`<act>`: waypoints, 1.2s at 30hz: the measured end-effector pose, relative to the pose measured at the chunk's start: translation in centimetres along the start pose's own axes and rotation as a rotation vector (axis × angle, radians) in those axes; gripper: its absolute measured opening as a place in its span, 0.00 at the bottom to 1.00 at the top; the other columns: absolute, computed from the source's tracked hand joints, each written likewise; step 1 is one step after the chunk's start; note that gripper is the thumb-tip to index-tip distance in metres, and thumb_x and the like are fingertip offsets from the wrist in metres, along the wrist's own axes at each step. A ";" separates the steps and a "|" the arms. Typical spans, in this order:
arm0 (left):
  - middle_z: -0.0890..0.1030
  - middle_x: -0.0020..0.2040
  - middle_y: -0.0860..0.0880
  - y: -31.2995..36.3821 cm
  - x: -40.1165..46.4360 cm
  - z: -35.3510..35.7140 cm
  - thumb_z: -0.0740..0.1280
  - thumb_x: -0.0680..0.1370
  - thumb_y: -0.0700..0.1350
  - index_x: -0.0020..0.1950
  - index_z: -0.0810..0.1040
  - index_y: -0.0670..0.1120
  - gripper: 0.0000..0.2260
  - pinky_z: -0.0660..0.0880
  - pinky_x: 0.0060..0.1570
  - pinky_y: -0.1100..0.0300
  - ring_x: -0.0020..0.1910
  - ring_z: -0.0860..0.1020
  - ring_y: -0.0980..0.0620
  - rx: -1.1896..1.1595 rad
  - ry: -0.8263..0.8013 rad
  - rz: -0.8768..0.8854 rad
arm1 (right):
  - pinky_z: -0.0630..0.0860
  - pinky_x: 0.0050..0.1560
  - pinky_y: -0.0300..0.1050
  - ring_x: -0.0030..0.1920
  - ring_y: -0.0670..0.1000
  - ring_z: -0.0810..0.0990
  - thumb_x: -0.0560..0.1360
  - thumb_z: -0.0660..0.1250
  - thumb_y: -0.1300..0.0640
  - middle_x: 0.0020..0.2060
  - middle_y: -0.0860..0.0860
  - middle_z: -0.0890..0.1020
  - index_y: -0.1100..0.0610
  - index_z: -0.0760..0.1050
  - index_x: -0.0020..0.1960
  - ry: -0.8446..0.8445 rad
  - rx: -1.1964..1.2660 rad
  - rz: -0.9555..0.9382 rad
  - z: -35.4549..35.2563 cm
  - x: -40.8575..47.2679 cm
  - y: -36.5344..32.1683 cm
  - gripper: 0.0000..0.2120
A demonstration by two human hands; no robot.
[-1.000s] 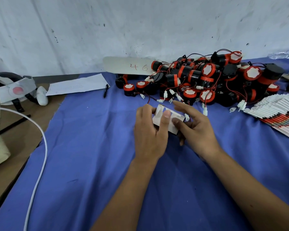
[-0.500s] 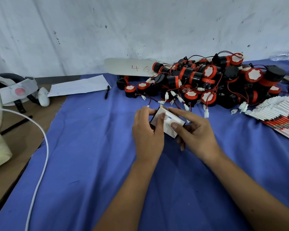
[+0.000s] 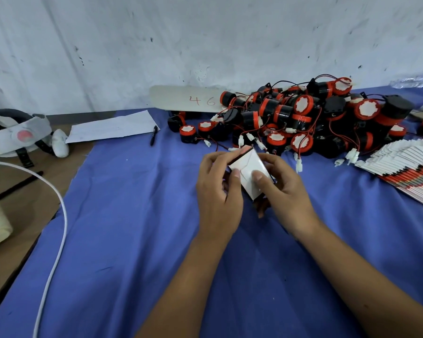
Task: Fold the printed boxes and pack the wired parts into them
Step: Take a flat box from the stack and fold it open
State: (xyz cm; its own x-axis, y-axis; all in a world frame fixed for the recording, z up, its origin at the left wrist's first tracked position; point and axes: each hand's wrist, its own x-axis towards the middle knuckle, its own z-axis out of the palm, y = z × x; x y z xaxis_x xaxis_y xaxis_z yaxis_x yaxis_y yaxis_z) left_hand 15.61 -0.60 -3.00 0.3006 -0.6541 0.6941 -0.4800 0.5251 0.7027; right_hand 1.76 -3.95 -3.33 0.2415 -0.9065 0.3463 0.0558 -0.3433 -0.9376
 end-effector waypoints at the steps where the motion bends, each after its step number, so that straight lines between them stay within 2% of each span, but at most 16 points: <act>1: 0.76 0.59 0.53 0.0 0.0 0.0 0.65 0.78 0.35 0.66 0.78 0.50 0.18 0.79 0.45 0.61 0.53 0.78 0.51 -0.018 -0.020 -0.010 | 0.77 0.25 0.50 0.31 0.65 0.81 0.83 0.64 0.56 0.53 0.50 0.83 0.48 0.74 0.66 0.015 0.003 0.013 0.0 0.0 0.0 0.13; 4: 0.73 0.64 0.53 -0.2 -0.3 0.1 0.69 0.74 0.39 0.71 0.72 0.46 0.24 0.78 0.53 0.63 0.61 0.76 0.51 -0.012 -0.118 0.035 | 0.78 0.27 0.50 0.34 0.61 0.83 0.84 0.63 0.57 0.50 0.50 0.85 0.49 0.76 0.66 0.057 -0.016 0.026 0.1 0.1 -0.1 0.12; 7: 0.67 0.70 0.51 -0.8 -0.4 0.3 0.76 0.71 0.41 0.76 0.66 0.46 0.35 0.72 0.63 0.67 0.71 0.71 0.52 0.065 -0.254 0.116 | 0.81 0.37 0.42 0.45 0.49 0.86 0.84 0.64 0.56 0.50 0.44 0.85 0.48 0.78 0.65 0.127 -0.149 -0.013 -0.1 0.4 0.0 0.12; 9: 0.66 0.71 0.51 -1.1 -0.3 0.3 0.78 0.70 0.40 0.77 0.66 0.45 0.38 0.69 0.63 0.71 0.72 0.69 0.57 0.114 -0.279 0.112 | 0.80 0.30 0.43 0.36 0.51 0.85 0.84 0.63 0.55 0.44 0.43 0.85 0.48 0.79 0.62 0.124 -0.213 -0.019 -0.2 0.4 0.1 0.09; 11: 0.67 0.71 0.51 -1.1 -0.3 0.3 0.77 0.69 0.37 0.76 0.67 0.45 0.37 0.69 0.61 0.74 0.70 0.69 0.58 0.153 -0.250 0.116 | 0.77 0.23 0.46 0.26 0.53 0.81 0.84 0.63 0.54 0.37 0.45 0.82 0.46 0.79 0.54 0.107 -0.268 -0.028 -0.2 0.3 0.1 0.06; 13: 0.68 0.70 0.50 -1.0 -0.3 0.3 0.76 0.69 0.36 0.74 0.69 0.45 0.35 0.72 0.60 0.72 0.69 0.71 0.57 0.162 -0.222 0.136 | 0.75 0.24 0.43 0.25 0.49 0.78 0.83 0.64 0.52 0.32 0.45 0.80 0.43 0.76 0.46 0.135 -0.345 -0.067 -0.1 0.2 0.2 0.09; 15: 0.69 0.69 0.49 -0.8 -0.3 0.3 0.76 0.69 0.36 0.74 0.70 0.45 0.35 0.73 0.60 0.69 0.68 0.71 0.55 0.160 -0.218 0.152 | 0.72 0.28 0.36 0.28 0.45 0.76 0.83 0.64 0.53 0.31 0.41 0.79 0.41 0.74 0.44 0.164 -0.405 -0.105 -0.2 0.3 0.3 0.11; 19: 0.69 0.68 0.50 -0.3 -0.3 0.3 0.76 0.69 0.35 0.75 0.71 0.46 0.35 0.74 0.58 0.69 0.67 0.72 0.56 0.164 -0.229 0.164 | 0.71 0.35 0.30 0.37 0.40 0.79 0.82 0.65 0.55 0.35 0.37 0.81 0.49 0.79 0.52 0.200 -0.443 -0.083 -0.3 0.6 0.7 0.04; 21: 0.69 0.68 0.50 -0.3 -0.3 0.4 0.76 0.69 0.35 0.75 0.71 0.48 0.35 0.75 0.57 0.69 0.67 0.72 0.56 0.151 -0.231 0.172 | 0.72 0.38 0.29 0.42 0.39 0.80 0.82 0.66 0.55 0.40 0.39 0.82 0.52 0.80 0.58 0.224 -0.445 -0.076 -0.3 0.5 0.7 0.07; 24: 0.69 0.69 0.52 -0.5 -0.3 0.4 0.78 0.69 0.37 0.74 0.71 0.48 0.35 0.78 0.57 0.63 0.67 0.73 0.53 0.141 -0.219 0.161 | 0.75 0.41 0.30 0.46 0.39 0.82 0.80 0.68 0.50 0.45 0.41 0.84 0.50 0.80 0.60 0.230 -0.421 -0.073 -0.5 0.5 0.5 0.10; 26: 0.68 0.69 0.55 -0.8 -0.3 0.3 0.79 0.68 0.38 0.73 0.70 0.48 0.35 0.79 0.57 0.58 0.67 0.74 0.51 0.136 -0.207 0.135 | 0.74 0.45 0.30 0.49 0.39 0.81 0.77 0.68 0.44 0.47 0.40 0.84 0.46 0.80 0.57 0.208 -0.388 -0.052 -0.9 0.7 0.3 0.11; 28: 0.68 0.69 0.57 -1.1 -0.2 0.3 0.80 0.68 0.38 0.73 0.69 0.49 0.36 0.81 0.55 0.54 0.64 0.76 0.48 0.113 -0.210 0.101 | 0.75 0.50 0.34 0.51 0.40 0.81 0.75 0.67 0.45 0.48 0.41 0.85 0.46 0.81 0.55 0.161 -0.164 0.008 -1.2 1.0 -0.1 0.11; 30: 0.68 0.69 0.58 -1.4 -0.2 0.4 0.80 0.68 0.38 0.73 0.68 0.50 0.37 0.81 0.53 0.58 0.63 0.77 0.47 0.098 -0.218 0.092 | 0.77 0.53 0.43 0.52 0.45 0.82 0.74 0.70 0.50 0.49 0.46 0.86 0.50 0.82 0.56 0.096 0.113 0.075 -1.5 1.2 -0.3 0.12; 32: 0.69 0.68 0.59 -1.7 -0.2 0.4 0.81 0.68 0.38 0.72 0.68 0.53 0.38 0.78 0.50 0.66 0.61 0.77 0.48 0.085 -0.241 0.070 | 0.79 0.52 0.49 0.50 0.50 0.84 0.71 0.74 0.54 0.48 0.51 0.86 0.54 0.80 0.56 0.065 0.187 0.091 -1.9 1.1 -0.3 0.14; 34: 0.71 0.66 0.59 -2.1 -0.2 0.1 0.79 0.69 0.39 0.71 0.69 0.54 0.35 0.78 0.51 0.65 0.60 0.76 0.52 0.087 -0.303 0.039 | 0.80 0.50 0.48 0.47 0.50 0.84 0.68 0.78 0.58 0.46 0.50 0.86 0.55 0.77 0.54 0.097 -0.018 0.007 -2.0 1.0 -0.5 0.17; 36: 0.72 0.65 0.57 -2.5 -0.2 -0.4 0.73 0.68 0.40 0.70 0.72 0.50 0.30 0.77 0.60 0.52 0.65 0.73 0.54 0.134 -0.355 0.010 | 0.74 0.50 0.43 0.47 0.48 0.81 0.66 0.79 0.60 0.43 0.45 0.83 0.51 0.75 0.50 0.125 -0.483 -0.182 -2.1 0.9 -0.4 0.17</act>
State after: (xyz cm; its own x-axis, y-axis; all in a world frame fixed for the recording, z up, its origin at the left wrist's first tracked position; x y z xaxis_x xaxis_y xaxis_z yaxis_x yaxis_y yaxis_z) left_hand 17.07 -1.58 -4.83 0.0020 -0.8098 0.5868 -0.5920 0.4719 0.6533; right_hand -0.11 -5.11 -2.56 0.1509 -0.8340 0.5308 -0.3734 -0.5452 -0.7505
